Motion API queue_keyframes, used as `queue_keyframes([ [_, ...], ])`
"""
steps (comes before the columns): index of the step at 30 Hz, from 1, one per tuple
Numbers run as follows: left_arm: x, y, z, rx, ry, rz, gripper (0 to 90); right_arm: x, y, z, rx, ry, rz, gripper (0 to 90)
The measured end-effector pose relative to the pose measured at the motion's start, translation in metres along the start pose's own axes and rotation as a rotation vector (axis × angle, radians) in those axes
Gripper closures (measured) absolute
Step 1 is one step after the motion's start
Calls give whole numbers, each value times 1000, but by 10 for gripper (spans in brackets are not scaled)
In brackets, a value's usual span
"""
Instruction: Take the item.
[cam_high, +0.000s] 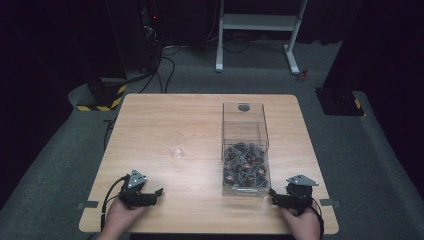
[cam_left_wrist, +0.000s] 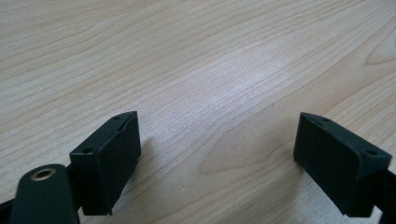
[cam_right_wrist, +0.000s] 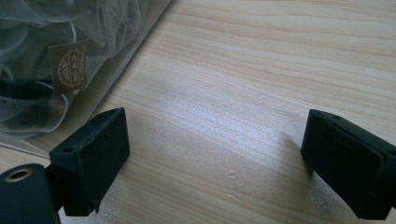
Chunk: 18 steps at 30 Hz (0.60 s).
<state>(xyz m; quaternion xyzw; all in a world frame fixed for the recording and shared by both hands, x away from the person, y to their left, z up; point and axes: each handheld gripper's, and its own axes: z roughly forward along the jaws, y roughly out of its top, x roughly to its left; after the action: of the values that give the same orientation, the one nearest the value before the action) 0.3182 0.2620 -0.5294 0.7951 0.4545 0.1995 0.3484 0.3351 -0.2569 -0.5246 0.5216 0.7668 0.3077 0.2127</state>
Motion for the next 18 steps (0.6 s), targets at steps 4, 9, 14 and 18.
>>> queue_keyframes([
  [4, 0, 0, 0, 1, 1, 1, 153, 0, -1, -1, -1, 8, -4, 77],
  [9, 0, 1, -1, 12, 3, 7, 153, -1, -1, -1, 0, 13, -14, 76],
  [14, 0, 3, -2, 33, -7, 14, 158, -3, -2, -2, 2, 29, -26, 78],
  [18, -2, 4, -5, 21, -30, 10, 165, -2, -2, -2, 2, 23, -22, 76],
])
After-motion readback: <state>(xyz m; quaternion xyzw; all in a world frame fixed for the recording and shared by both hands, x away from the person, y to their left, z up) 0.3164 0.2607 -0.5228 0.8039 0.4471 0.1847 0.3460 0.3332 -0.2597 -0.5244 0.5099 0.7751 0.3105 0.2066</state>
